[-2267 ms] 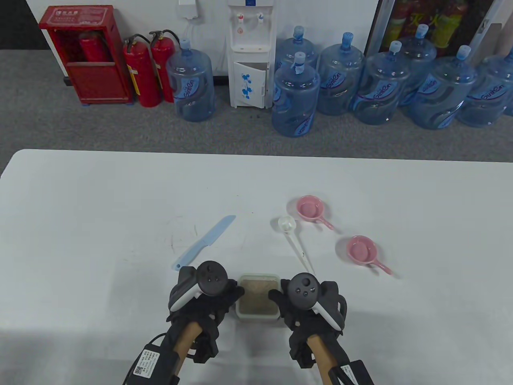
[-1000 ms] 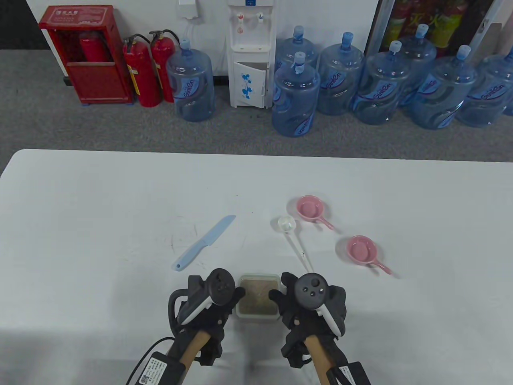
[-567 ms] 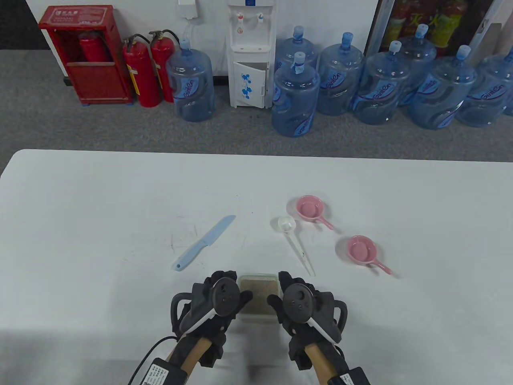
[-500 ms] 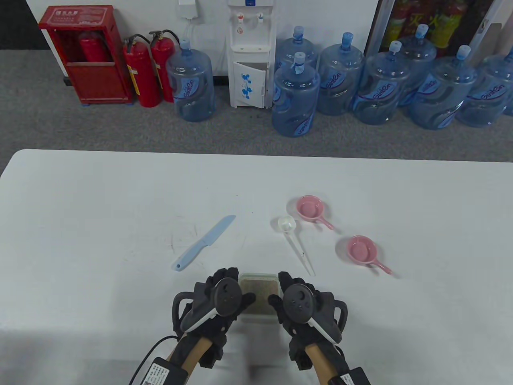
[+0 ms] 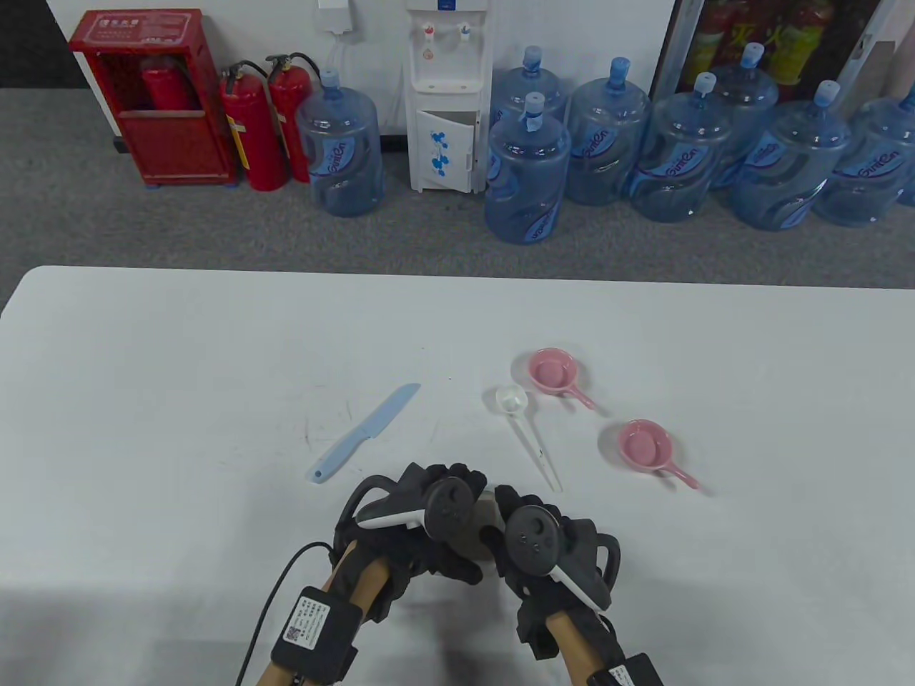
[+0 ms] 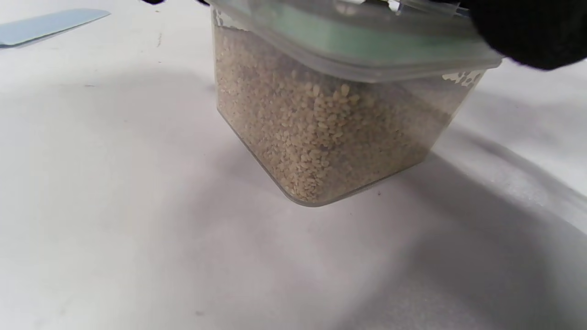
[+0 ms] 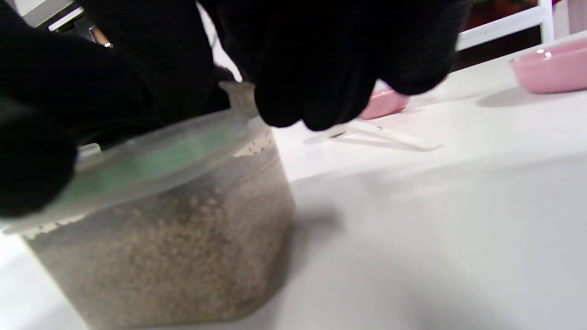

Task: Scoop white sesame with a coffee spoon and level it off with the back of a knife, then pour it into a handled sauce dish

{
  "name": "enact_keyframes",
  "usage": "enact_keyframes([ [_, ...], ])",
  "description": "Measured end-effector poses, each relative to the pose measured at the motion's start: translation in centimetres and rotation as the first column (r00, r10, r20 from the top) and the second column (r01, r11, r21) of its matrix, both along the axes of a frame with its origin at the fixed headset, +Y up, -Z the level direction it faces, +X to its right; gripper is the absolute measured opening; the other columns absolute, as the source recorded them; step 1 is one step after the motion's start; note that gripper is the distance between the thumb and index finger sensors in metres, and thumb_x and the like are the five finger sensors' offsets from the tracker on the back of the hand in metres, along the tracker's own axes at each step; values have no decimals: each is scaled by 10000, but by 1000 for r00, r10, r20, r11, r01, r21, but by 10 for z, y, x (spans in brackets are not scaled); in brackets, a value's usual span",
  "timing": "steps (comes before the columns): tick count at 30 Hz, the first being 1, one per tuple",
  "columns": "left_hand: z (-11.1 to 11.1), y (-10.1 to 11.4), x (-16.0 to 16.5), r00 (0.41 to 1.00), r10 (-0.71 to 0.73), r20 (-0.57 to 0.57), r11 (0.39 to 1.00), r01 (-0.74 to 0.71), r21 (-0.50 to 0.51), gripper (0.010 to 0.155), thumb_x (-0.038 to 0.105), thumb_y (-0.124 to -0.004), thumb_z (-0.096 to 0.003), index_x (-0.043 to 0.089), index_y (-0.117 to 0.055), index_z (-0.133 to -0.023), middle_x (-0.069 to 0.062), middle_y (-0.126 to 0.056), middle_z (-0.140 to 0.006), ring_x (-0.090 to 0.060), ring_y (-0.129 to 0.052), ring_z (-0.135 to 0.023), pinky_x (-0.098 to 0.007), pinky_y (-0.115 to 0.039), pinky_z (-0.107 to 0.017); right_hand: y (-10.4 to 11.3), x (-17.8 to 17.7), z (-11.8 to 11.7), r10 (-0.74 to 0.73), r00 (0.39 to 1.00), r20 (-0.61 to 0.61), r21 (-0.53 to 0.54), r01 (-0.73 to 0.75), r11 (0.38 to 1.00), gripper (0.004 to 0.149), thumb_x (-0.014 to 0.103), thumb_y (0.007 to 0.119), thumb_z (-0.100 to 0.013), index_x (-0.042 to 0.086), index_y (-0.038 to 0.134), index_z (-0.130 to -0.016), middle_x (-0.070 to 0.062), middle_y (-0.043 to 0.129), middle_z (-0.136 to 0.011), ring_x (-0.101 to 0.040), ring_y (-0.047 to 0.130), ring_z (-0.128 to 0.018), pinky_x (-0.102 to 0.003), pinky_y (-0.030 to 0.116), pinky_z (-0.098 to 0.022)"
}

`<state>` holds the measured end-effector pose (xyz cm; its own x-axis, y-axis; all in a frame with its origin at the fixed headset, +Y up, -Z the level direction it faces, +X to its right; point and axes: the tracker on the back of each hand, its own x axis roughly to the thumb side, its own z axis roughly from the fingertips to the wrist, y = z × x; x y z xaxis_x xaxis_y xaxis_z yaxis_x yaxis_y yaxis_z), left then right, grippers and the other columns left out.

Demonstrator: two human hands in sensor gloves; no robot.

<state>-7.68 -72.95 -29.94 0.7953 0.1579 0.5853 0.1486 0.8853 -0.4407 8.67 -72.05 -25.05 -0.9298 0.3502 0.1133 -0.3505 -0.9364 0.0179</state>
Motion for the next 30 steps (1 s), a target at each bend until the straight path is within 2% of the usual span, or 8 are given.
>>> enact_keyframes([
  [7,-1,-1,-3,999,6,37,1000,-6,-7,1200,712,-838,-372,197,-129,-1192,-140,-149,-1283,-456,-283,-1227,-697,-372,-845,-1,3,-2,-27,1000,-1,-15,27,1000,611,413,836,-571,97,696,-1076,-144,857,-898,-293,917,-703,-553,741,-613],
  [12,2,1,2,998,-24,65,999,21,44,1185,707,-832,-400,161,-143,-1194,-142,-216,-1289,-470,-373,-1220,-698,-389,-842,-1,3,-2,-29,1000,-1,-15,29,999,597,409,828,-575,100,703,-1071,-140,862,-895,-290,919,-701,-550,743,-612],
  [17,3,4,0,998,21,64,997,-26,79,1174,706,-839,-393,152,-186,-1197,-148,-265,-1285,-467,-409,-1207,-699,-388,-840,1,6,-2,-55,998,8,-12,55,998,599,414,831,-575,104,704,-1071,-135,864,-896,-292,919,-700,-549,743,-612],
  [19,2,10,0,997,53,57,995,-57,81,1171,704,-838,-393,153,-191,-1198,-150,-265,-1284,-467,-410,-1204,-703,-377,-840,5,9,0,-66,998,11,8,66,998,630,453,836,-566,112,699,-1078,-127,859,-907,-289,916,-710,-550,740,-617],
  [22,2,21,-3,997,70,46,990,-75,119,1171,713,-830,-395,150,-193,-1199,-160,-271,-1283,-470,-430,-1200,-714,-375,-836,15,18,2,-124,992,38,78,121,990,702,557,759,-569,143,641,-1124,-129,796,-996,-330,865,-805,-558,714,-645],
  [23,2,26,-5,997,66,38,988,-70,135,1170,716,-827,-397,149,-193,-1200,-165,-276,-1283,-469,-436,-1200,-720,-372,-834,20,24,4,-141,988,61,129,132,983,702,570,728,-576,155,628,-1134,-135,769,-1030,-346,840,-843,-563,697,-665],
  [27,1,43,-20,999,50,-12,975,-46,219,1182,738,-798,-403,117,-179,-1195,-175,-282,-1281,-477,-456,-1195,-729,-375,-830,31,47,8,-72,983,168,279,22,960,711,601,656,-584,219,551,-1175,-123,591,-1185,-373,680,-1017,-592,588,-751],
  [30,0,55,-39,992,92,-89,952,-62,301,1187,740,-783,-404,94,-170,-1188,-195,-285,-1276,-485,-468,-1189,-729,-384,-826,29,62,7,-52,975,214,308,-17,951,736,620,621,-582,242,474,-1197,-109,467,-1244,-381,566,-1092,-610,520,-776],
])
